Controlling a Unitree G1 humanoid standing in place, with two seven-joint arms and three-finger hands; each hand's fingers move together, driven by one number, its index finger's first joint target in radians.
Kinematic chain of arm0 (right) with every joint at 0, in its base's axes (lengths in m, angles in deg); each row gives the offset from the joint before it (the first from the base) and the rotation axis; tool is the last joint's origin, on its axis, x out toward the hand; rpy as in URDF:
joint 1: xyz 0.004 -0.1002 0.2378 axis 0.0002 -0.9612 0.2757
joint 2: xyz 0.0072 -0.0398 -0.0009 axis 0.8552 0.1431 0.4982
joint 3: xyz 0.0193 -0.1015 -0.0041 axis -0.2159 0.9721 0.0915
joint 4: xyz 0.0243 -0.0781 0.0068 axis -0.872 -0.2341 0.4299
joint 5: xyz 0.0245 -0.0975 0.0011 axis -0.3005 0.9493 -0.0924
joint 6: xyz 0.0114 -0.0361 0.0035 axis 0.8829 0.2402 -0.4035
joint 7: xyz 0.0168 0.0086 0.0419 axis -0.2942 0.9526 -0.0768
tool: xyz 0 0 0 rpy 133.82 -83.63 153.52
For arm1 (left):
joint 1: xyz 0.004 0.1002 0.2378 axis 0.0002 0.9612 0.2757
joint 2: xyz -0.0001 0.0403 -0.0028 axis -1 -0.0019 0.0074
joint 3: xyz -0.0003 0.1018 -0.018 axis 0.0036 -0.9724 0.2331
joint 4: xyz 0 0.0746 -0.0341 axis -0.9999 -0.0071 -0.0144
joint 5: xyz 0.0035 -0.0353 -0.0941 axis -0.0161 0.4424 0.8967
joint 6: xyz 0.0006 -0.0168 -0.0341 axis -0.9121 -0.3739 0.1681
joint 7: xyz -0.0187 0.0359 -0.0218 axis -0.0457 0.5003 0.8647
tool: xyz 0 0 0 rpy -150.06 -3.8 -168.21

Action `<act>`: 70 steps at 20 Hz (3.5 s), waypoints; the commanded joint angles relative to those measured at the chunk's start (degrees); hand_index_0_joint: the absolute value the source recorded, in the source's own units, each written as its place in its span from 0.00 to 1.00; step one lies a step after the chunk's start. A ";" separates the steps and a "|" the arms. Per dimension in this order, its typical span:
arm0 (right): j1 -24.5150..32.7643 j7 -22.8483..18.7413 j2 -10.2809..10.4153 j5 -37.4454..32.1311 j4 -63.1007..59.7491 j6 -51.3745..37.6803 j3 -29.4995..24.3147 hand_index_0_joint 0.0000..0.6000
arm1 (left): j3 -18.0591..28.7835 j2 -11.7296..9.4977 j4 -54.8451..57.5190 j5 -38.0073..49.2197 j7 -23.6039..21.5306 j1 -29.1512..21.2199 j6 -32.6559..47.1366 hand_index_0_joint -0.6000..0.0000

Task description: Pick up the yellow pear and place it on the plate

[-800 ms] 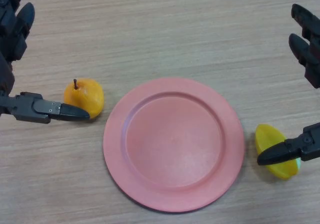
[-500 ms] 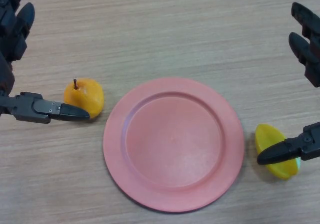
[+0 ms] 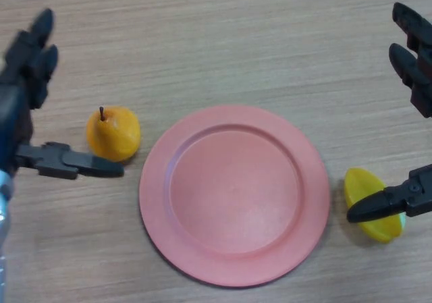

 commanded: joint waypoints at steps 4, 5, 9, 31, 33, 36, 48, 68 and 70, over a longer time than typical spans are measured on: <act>-0.06 0.07 -1.27 -0.24 3.89 -8.25 -4.70 0.00 | -0.13 -1.45 -10.94 -4.69 -1.14 -6.34 16.33 1.00; -0.41 -0.06 -1.22 -0.11 4.00 -8.62 -4.93 0.00 | -0.91 -1.17 -13.87 -4.89 -0.77 -7.14 15.99 1.00; -1.21 0.89 -1.42 0.61 5.86 -7.00 -5.91 0.00 | -2.13 -0.91 -24.03 -6.19 -2.40 -10.49 21.88 1.00; -2.29 1.81 -1.30 4.17 11.50 -3.76 -9.32 0.00 | -4.78 0.16 -57.78 -14.48 -16.81 -24.15 41.94 0.00; -2.15 1.93 -1.37 4.28 11.85 -3.42 -9.31 0.00 | -4.21 -1.08 -56.43 -14.99 -19.55 -23.90 41.96 0.00; -2.17 1.55 -1.26 5.18 11.52 -4.34 -8.45 0.00 | -3.86 -2.45 -49.93 -17.18 -22.86 -21.92 40.51 0.00; -1.25 0.36 -1.23 1.79 13.06 -1.26 -9.66 0.00 | -15.83 9.67 -2.97 -5.39 -5.29 -3.29 9.83 0.00; -2.67 0.40 -1.22 0.52 13.32 -1.74 -12.08 0.00 | -23.65 9.89 -8.10 -10.20 -9.86 -5.48 5.24 0.91; -2.11 0.12 -1.49 -0.18 13.39 -0.58 -11.82 0.00 | -22.63 9.89 -6.40 -10.39 -9.06 -5.37 4.87 1.00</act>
